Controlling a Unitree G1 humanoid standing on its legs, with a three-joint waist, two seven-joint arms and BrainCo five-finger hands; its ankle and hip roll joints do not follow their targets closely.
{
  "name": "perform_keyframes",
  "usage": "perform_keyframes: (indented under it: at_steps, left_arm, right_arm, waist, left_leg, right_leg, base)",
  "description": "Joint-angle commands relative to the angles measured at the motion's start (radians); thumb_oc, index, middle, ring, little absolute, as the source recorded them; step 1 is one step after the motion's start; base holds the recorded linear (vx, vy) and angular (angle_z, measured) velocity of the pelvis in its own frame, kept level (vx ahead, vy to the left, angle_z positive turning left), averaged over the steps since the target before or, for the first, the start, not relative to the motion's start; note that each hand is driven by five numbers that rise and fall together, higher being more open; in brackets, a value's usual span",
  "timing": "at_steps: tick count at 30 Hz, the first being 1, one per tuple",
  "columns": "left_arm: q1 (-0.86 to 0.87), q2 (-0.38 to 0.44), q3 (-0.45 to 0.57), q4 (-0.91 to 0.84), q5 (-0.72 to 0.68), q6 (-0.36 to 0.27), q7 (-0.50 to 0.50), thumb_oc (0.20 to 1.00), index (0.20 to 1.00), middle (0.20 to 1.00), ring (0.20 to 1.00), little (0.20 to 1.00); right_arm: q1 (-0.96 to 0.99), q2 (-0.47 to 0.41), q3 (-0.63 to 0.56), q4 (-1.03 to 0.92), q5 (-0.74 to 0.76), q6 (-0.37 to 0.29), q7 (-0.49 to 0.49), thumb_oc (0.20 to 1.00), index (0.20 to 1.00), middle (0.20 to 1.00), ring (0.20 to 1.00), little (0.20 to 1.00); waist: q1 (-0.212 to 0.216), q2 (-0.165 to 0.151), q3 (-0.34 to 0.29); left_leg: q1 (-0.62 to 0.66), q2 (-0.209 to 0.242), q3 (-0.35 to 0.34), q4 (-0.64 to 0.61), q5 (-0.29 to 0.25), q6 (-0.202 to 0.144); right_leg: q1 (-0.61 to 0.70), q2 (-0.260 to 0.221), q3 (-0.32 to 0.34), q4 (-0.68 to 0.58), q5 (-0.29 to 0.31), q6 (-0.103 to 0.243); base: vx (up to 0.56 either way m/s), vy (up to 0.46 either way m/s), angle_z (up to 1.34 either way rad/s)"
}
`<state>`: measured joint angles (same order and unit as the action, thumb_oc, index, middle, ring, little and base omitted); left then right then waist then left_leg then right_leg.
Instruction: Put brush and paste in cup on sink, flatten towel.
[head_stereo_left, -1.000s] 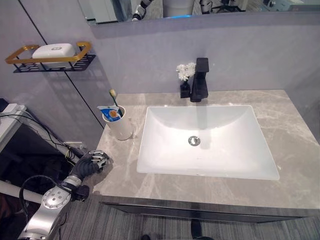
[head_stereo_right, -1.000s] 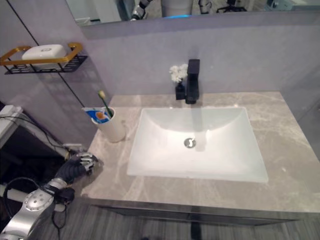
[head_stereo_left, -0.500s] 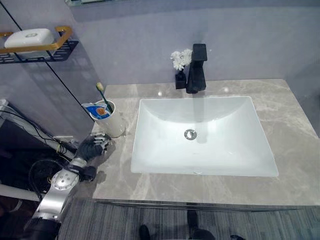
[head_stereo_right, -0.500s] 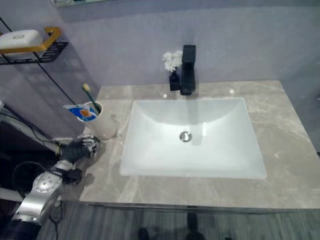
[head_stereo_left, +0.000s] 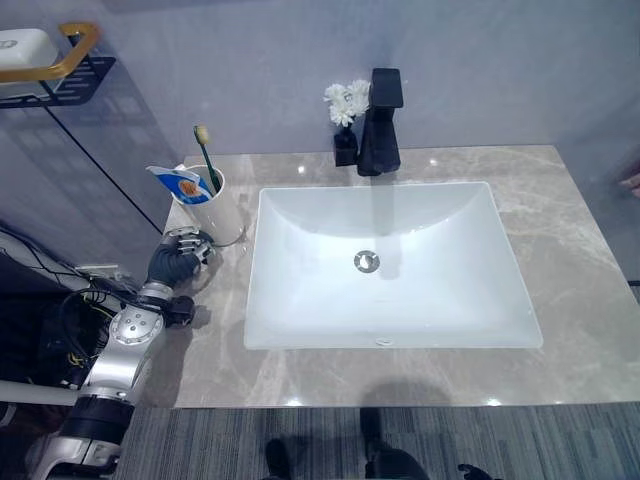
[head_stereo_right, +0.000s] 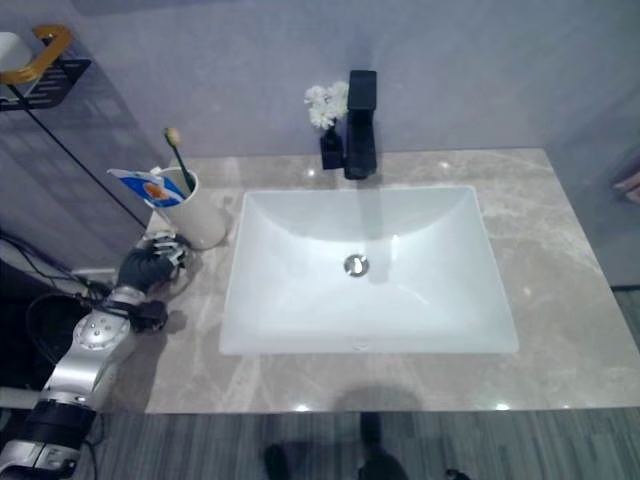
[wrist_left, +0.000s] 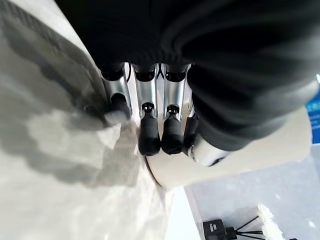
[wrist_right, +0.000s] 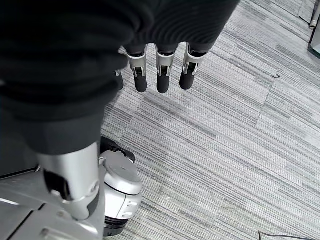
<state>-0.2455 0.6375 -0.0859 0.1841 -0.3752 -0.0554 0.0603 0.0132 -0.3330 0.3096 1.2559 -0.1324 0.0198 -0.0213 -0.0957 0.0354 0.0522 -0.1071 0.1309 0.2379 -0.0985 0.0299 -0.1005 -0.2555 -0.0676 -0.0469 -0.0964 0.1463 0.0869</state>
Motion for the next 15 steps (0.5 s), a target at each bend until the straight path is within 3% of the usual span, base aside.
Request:
perform_keyframes:
  at_steps: [1, 15]
  left_arm:
    - [-0.067, -0.010, -0.023, 0.054, 0.004, -0.014, 0.014, 0.200, 0.200, 0.200, 0.200, 0.200]
    - [-0.110, -0.023, -0.045, 0.089, 0.018, -0.011, 0.030, 0.200, 0.200, 0.200, 0.200, 0.200]
  right_arm:
    - [-0.034, -0.005, 0.039, 0.000, 0.001, 0.003, -0.016, 1.000, 1.000, 1.000, 1.000, 1.000]
    - [-0.038, -0.002, 0.059, -0.015, -0.002, 0.001, -0.015, 1.000, 1.000, 1.000, 1.000, 1.000]
  waist:
    - [-0.029, -0.030, 0.003]
    - [-0.040, -0.029, -0.005]
  left_leg:
    - [0.038, -0.002, 0.001, 0.011, -0.011, -0.012]
    - [0.051, 0.001, 0.015, 0.011, -0.018, -0.014]
  right_leg:
    - [-0.004, -0.012, -0.001, 0.009, -0.010, 0.046]
    - [-0.006, -0.006, 0.011, 0.009, -0.010, 0.044]
  base:
    - [0.01, -0.010, -0.16]
    - [0.00, -0.003, -0.02]
